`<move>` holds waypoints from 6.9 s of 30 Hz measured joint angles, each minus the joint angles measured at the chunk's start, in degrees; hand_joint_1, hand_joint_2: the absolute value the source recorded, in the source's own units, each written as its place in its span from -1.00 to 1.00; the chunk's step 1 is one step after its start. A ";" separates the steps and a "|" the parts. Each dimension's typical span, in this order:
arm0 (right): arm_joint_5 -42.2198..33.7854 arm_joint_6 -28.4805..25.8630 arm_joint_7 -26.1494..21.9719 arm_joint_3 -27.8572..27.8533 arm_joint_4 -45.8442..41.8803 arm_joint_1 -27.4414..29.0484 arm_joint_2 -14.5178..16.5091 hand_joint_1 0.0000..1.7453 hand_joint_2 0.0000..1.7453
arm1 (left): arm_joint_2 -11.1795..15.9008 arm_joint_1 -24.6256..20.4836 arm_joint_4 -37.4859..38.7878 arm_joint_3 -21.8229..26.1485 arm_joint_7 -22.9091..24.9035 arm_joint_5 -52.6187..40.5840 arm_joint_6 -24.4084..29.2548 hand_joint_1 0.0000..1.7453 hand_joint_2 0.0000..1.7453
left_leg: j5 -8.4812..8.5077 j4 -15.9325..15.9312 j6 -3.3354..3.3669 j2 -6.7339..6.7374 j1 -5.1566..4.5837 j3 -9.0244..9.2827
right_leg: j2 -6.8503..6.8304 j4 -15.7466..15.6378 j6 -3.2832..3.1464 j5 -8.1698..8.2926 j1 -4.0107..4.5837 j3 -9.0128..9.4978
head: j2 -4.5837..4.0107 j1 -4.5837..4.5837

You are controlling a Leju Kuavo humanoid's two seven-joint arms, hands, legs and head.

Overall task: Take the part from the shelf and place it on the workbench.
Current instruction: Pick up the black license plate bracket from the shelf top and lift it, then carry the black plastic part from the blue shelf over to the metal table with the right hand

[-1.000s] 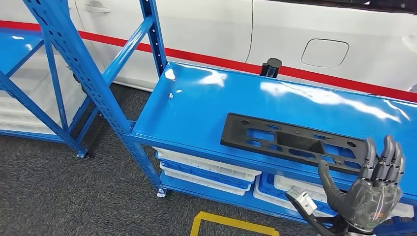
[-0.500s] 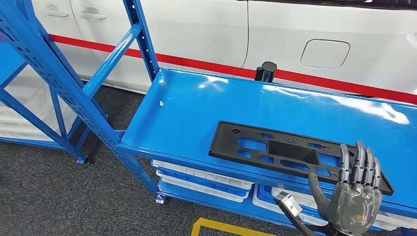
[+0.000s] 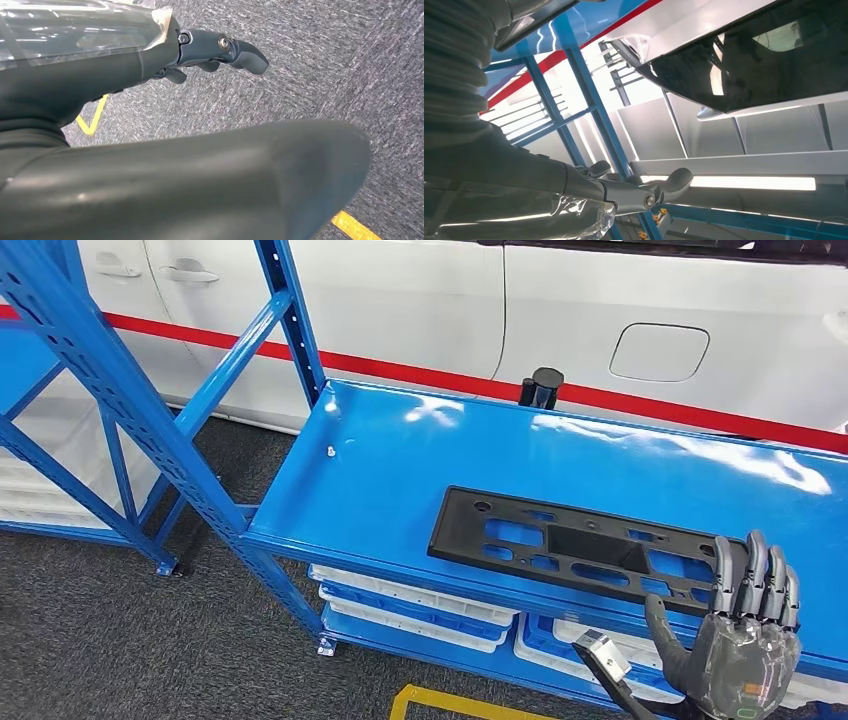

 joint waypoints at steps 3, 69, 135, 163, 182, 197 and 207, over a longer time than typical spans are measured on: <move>-0.80 0.12 -0.22 0.26 -0.45 0.24 -0.27 -1.00 1.00 | -0.01 0.00 0.00 0.00 0.00 -0.25 -0.15 -1.00 -1.00 | 0.00 0.00 0.00 0.00 -0.10 0.01 | 0.00 0.00 0.00 0.00 -0.09 0.00 | 0.00 -0.01; -0.57 14.70 4.38 -0.99 13.06 -8.67 -8.23 -1.00 1.00 | -1.02 -0.11 0.02 -0.17 0.60 -1.46 -0.28 -1.00 -1.00 | -0.02 0.01 0.03 0.01 -0.27 0.01 | 0.00 -0.04 0.01 0.00 -0.21 0.01 | 0.00 -0.02; -22.75 2.19 -9.78 -3.76 26.62 -16.02 -10.49 1.00 1.00 | -0.32 -0.23 0.02 -2.75 0.12 -4.14 -2.93 -1.00 1.00 | -0.03 0.03 0.04 0.01 -0.30 0.02 | 0.02 -0.04 0.02 0.01 -0.24 0.02 | 0.00 -0.01; -84.78 39.16 -34.05 3.43 3.91 -12.03 -4.53 1.00 1.00 | -0.08 -0.47 0.03 -1.89 2.82 -0.97 -1.21 -1.00 1.00 | 0.04 0.08 0.20 0.00 -0.37 0.03 | 0.04 -0.24 0.30 0.22 -0.48 0.06 | 0.00 -0.03; -84.92 41.86 -34.44 7.91 2.17 -13.37 -3.34 1.00 1.00 | -0.41 -0.78 0.13 0.55 2.51 0.77 -1.77 -1.00 1.00 | 0.08 1.84 -2.74 -0.03 2.48 -2.51 | 1.09 1.94 2.72 -1.34 -2.85 -0.16 | 0.00 0.02; -84.65 41.44 -34.44 8.63 3.18 -14.48 -3.32 1.00 1.00 | -0.11 -1.08 0.10 0.88 2.34 0.92 -1.75 -1.00 1.00 | -0.19 -0.28 3.39 0.43 -1.99 0.74 | 0.41 0.86 0.78 3.70 0.27 -3.83 | 0.00 -0.34; -84.72 40.51 -34.44 8.65 3.84 -14.78 -3.68 1.00 1.00 | -0.20 -1.07 0.09 1.41 1.82 1.14 -2.18 -1.00 1.00 | 5.92 -0.70 1.75 1.26 -0.72 -5.39 | 0.11 6.52 4.41 -2.80 -1.39 1.18 | 0.01 0.15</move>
